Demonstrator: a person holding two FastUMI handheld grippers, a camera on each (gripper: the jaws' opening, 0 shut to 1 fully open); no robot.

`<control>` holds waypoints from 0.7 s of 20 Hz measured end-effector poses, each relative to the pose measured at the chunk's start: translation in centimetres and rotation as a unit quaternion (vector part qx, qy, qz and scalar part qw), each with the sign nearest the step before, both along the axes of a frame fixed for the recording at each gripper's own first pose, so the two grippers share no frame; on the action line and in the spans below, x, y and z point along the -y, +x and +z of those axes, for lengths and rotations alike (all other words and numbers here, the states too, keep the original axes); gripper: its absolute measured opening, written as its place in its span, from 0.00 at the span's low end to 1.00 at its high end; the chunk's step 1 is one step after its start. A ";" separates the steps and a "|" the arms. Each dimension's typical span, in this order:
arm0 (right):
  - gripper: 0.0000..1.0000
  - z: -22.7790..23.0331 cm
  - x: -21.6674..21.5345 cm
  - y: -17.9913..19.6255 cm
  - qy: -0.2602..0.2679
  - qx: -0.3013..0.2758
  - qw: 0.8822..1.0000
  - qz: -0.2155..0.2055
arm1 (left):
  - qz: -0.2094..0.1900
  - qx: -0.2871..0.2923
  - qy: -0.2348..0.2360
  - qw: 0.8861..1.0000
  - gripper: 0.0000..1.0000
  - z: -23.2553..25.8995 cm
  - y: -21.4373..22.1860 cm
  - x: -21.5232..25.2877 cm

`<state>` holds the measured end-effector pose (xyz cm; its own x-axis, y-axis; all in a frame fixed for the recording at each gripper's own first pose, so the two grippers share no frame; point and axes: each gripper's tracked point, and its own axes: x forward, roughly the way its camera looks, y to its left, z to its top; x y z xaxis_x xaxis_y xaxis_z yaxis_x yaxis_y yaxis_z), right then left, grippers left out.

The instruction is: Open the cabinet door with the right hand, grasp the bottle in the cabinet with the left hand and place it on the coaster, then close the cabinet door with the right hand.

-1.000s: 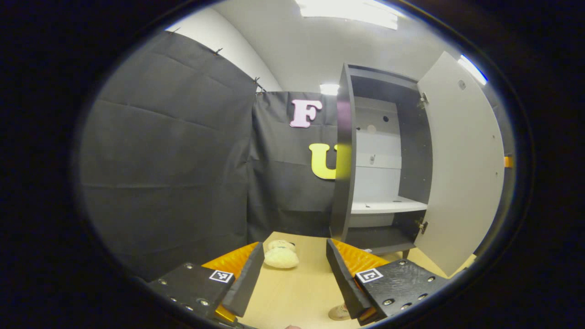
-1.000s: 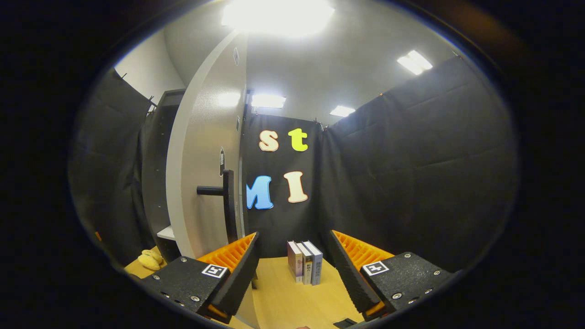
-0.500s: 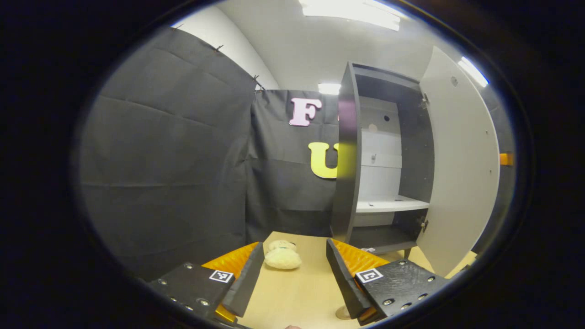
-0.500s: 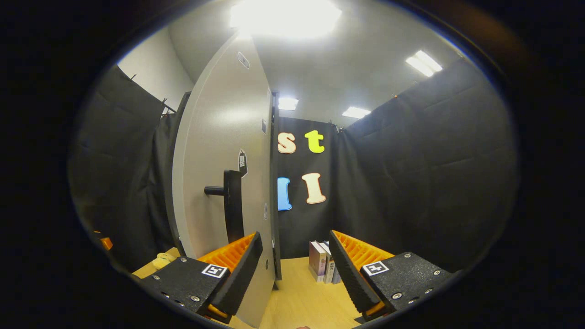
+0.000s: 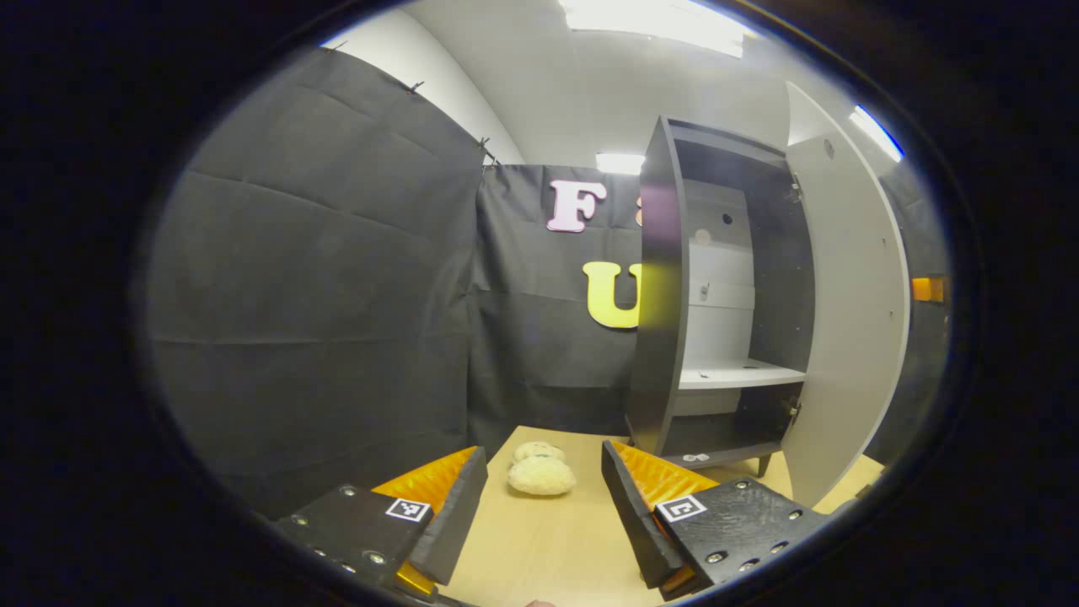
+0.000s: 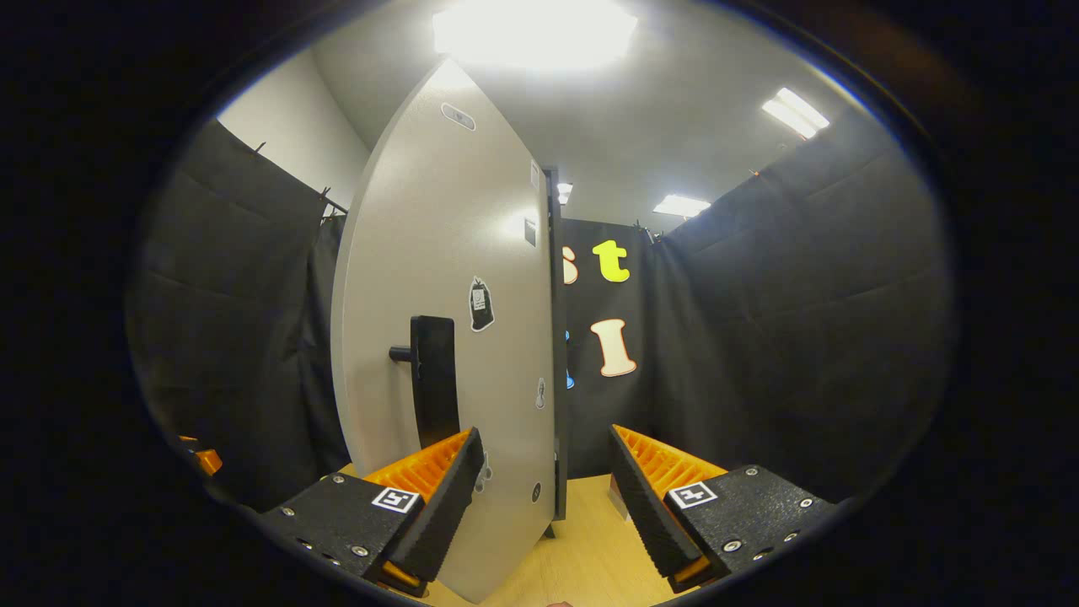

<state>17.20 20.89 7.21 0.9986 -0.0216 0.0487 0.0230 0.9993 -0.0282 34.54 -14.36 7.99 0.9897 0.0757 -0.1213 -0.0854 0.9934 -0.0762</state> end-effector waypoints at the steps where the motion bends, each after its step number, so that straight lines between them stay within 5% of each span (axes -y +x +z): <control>1: 0.92 -0.1 -0.5 0.2 0.000 0.000 1.000 0.005 | 0.003 0.000 0.002 1.000 0.82 -0.1 0.0 -0.2; 14: 0.93 0.1 -7.9 3.1 0.006 0.003 0.997 0.073 | 0.040 -0.001 0.008 0.999 0.82 -0.1 -0.9 -2.4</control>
